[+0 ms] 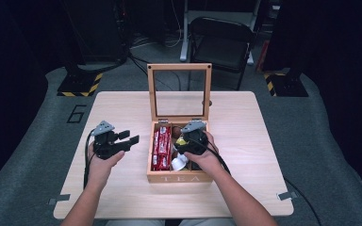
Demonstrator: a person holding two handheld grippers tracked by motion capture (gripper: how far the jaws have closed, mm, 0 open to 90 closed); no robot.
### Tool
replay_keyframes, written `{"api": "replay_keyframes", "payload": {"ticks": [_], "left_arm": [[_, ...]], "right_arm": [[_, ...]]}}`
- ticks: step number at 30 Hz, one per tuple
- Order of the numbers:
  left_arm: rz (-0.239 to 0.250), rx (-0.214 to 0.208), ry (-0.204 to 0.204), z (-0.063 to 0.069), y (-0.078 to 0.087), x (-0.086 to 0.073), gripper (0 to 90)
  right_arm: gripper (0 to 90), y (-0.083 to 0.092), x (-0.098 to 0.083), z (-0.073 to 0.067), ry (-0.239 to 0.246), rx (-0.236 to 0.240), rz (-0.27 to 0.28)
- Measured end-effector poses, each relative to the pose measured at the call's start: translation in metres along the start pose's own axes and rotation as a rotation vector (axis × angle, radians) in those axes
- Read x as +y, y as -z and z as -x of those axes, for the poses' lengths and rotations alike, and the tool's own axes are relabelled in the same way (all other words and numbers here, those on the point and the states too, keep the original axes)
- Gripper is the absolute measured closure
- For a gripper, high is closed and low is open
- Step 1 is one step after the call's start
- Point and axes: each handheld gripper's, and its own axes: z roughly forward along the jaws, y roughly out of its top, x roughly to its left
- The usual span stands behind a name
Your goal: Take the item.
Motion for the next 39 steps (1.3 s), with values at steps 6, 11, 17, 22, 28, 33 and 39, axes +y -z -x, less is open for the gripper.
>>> {"api": "replay_keyframes", "payload": {"ticks": [6, 11, 17, 22, 28, 33, 39], "left_arm": [[0.000, -0.002, 0.003, -0.001, 0.000, -0.001, 46.3], [0.004, 0.000, 0.008, -0.001, 0.001, -0.001, 46.3], [0.004, -0.002, 0.006, -0.002, 0.002, -0.001, 46.4], [0.005, 0.000, 0.011, -0.002, 0.001, -0.001, 46.3], [0.007, 0.001, 0.013, -0.002, 0.002, -0.001, 46.4], [0.004, 0.001, 0.011, -0.002, 0.001, -0.001, 46.4], [0.009, 0.003, 0.016, -0.002, 0.002, -0.001, 46.4]], "right_arm": [[33.8, -0.002, 0.000, -0.002, 0.000, 0.004, -0.012], [33.9, -0.004, 0.001, -0.003, 0.016, 0.007, -0.023], [33.9, -0.007, 0.002, -0.005, 0.022, -0.001, -0.046], [33.8, -0.010, 0.003, -0.006, 0.060, -0.020, -0.058], [34.2, -0.011, 0.003, -0.008, 0.063, -0.034, -0.073], [35.6, -0.012, 0.003, -0.008, 0.072, -0.042, -0.072], [37.4, -0.014, 0.004, -0.005, 0.063, -0.040, -0.079]]}}
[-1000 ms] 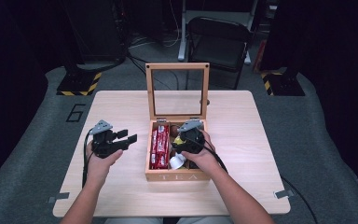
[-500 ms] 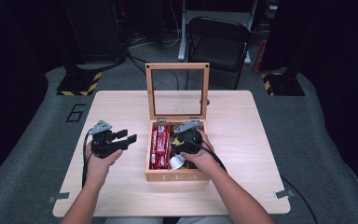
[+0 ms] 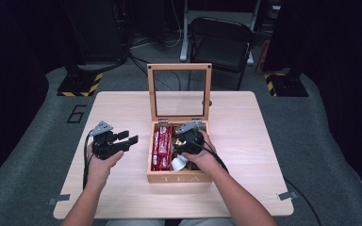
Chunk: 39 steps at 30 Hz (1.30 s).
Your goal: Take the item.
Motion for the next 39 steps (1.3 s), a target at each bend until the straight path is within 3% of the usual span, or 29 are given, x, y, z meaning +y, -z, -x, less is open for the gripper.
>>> {"api": "replay_keyframes", "payload": {"ticks": [1, 9, 18, 21, 39], "left_arm": [[-0.001, -0.001, 0.000, -0.0002, 0.0002, 0.0001, 46.4], [0.000, -0.002, 0.003, -0.0011, 0.0012, -0.0002, 46.4], [0.002, -0.002, 0.004, -0.0009, 0.0003, -0.0005, 46.5], [0.004, -0.003, 0.008, -0.0013, 0.0002, -0.0007, 46.5], [0.007, 0.000, 0.016, -0.0029, 0.0007, -0.0007, 46.6]], "right_arm": [[37.2, -0.0004, 0.0002, -0.0007, -0.012, 0.001, -0.003], [34.3, -0.0024, 0.0009, -0.0027, 0.051, -0.017, -0.025], [35.4, -0.0009, 0.0012, -0.0013, 0.051, -0.007, -0.041], [36.6, -0.0008, 0.0014, -0.0010, 0.070, -0.010, -0.050], [37.7, 0.0044, 0.0015, 0.0015, 0.032, 0.020, -0.010]]}}
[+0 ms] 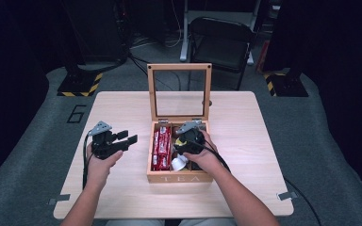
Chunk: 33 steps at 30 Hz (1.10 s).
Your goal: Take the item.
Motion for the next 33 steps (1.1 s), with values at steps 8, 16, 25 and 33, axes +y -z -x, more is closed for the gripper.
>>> {"api": "replay_keyframes", "payload": {"ticks": [8, 16, 25, 33], "left_arm": [[-0.002, -0.002, -0.001, 0.000, 0.001, 0.000, 46.7], [0.002, 0.001, -0.001, 0.000, 0.001, 0.001, 46.7], [0.006, 0.002, -0.001, 0.000, 0.002, 0.001, 46.8], [0.012, 0.005, -0.003, 0.000, 0.004, 0.002, 46.7]], "right_arm": [[37.7, 0.005, 0.005, -0.004, 0.015, 0.005, 0.022], [37.7, 0.008, 0.009, -0.005, 0.032, 0.013, 0.026], [37.8, 0.014, 0.009, -0.005, 0.006, 0.024, 0.031], [37.8, 0.028, 0.008, -0.003, 0.003, 0.021, 0.055]]}}
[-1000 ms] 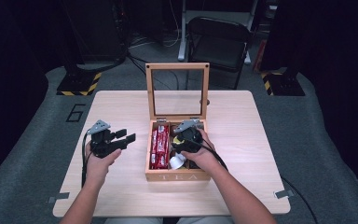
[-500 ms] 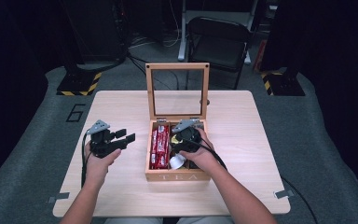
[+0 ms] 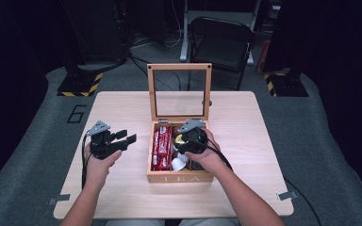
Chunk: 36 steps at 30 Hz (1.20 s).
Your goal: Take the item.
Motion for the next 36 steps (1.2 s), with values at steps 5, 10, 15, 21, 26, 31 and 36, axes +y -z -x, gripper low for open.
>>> {"api": "replay_keyframes", "payload": {"ticks": [5, 10, 15, 21, 26, 31, 36], "left_arm": [[0.004, 0.002, 0.001, -0.001, 0.002, 0.001, 46.8], [0.003, 0.004, 0.004, -0.001, 0.002, 0.001, 46.8], [-0.001, 0.003, 0.003, -0.001, 0.001, 0.001, 46.8], [-0.004, 0.002, -0.001, -0.001, 0.000, 0.000, 46.8], [-0.003, 0.003, 0.000, -0.001, 0.000, 0.000, 46.8], [-0.002, 0.003, 0.000, -0.001, 0.000, 0.000, 46.8], [0.001, 0.007, 0.001, -0.002, 0.001, 0.000, 46.8]], "right_arm": [[37.8, 0.008, -0.001, 0.002, 0.000, -0.006, 0.008], [37.8, 0.018, -0.003, 0.004, 0.019, -0.015, 0.019], [37.8, 0.026, -0.004, 0.006, 0.036, -0.019, 0.029], [37.8, 0.033, -0.006, 0.010, 0.017, -0.031, 0.024], [37.8, 0.035, -0.007, 0.014, 0.022, -0.034, 0.027], [37.8, 0.036, -0.009, 0.016, 0.006, -0.043, 0.024], [37.8, 0.039, -0.012, 0.022, 0.004, -0.055, 0.024]]}}
